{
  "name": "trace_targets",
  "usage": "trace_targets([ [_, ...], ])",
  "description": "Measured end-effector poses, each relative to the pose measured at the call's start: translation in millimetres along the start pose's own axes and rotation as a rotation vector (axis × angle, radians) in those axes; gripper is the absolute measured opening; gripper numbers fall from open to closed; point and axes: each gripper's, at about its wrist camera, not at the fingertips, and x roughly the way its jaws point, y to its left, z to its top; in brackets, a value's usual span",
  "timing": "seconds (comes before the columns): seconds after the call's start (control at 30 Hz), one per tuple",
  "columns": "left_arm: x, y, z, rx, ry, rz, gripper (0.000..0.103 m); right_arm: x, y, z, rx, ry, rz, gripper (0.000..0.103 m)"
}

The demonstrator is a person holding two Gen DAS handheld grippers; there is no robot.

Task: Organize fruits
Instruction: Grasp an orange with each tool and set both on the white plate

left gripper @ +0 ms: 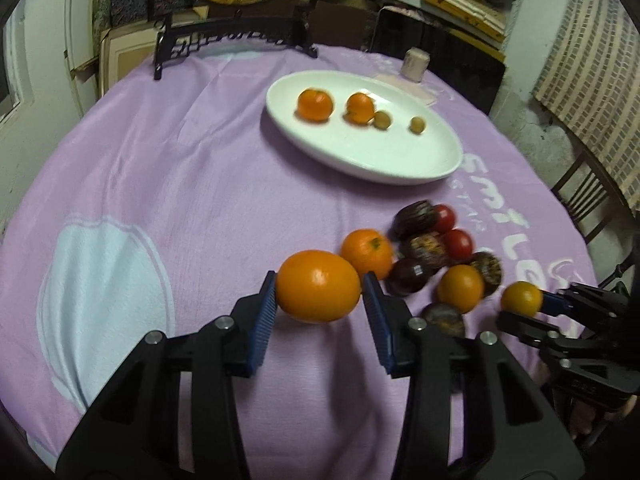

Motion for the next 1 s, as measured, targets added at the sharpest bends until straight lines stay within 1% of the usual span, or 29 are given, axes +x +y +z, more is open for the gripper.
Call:
trace_targets([
  [0.1,-4.9,-10.0,11.9,0.026,-0.009,-0.027,0.043,-1.0,-0.4,11.6,-0.014,-0.012,0.005,0.036],
  [0.2,-1.5,-19.0,39.0,0.053,-0.022,-0.029,0.044,-3.1,-4.5,34.9,-0.031,-0.053,-0.012,0.036],
  [0.27,6.2,-22.8,63.9,0.058,-0.025,-0.022,0.044,-1.2,-9.9,53.8,-0.030,-0.072,-0.026,0.036],
  [0.37,27.4,-25.9,110.1,0.054,-0.014,-0.010,0.044,7.0,-21.8,93.6,-0.015,-0.076,-0.024,0.036],
  [0.4,33.5,-26.1,120.8,0.048,-0.012,-0.001,0.044,11.9,-27.1,110.2,-0.007,-0.074,-0.025,0.036],
  [0.5,60.2,-24.8,167.8,0.012,-0.016,0.031,0.044,30.9,-39.9,155.3,0.001,-0.059,-0.033,0.036],
  [0.57,74.4,-23.6,185.2,-0.008,-0.012,0.028,0.044,45.6,-48.2,175.8,0.012,-0.049,-0.049,0.036],
  [0.6,81.4,-23.7,191.4,-0.017,-0.009,0.020,0.044,56.4,-53.6,186.0,0.022,-0.043,-0.059,0.036],
  [0.67,97.1,-22.2,198.8,-0.042,-0.007,0.005,0.044,74.1,-62.4,196.0,0.043,-0.038,-0.072,0.036],
  [0.77,114.4,-20.6,195.0,-0.046,0.000,-0.020,0.044,97.3,-69.4,195.7,0.042,-0.037,-0.079,0.036],
  [0.87,131.7,-16.0,191.5,-0.053,0.049,-0.020,0.044,111.9,-72.5,194.1,0.036,-0.005,-0.093,0.036],
  [1.0,138.2,-13.9,191.3,-0.054,0.060,-0.018,0.044,115.5,-70.2,194.3,0.019,0.002,-0.100,0.036],
])
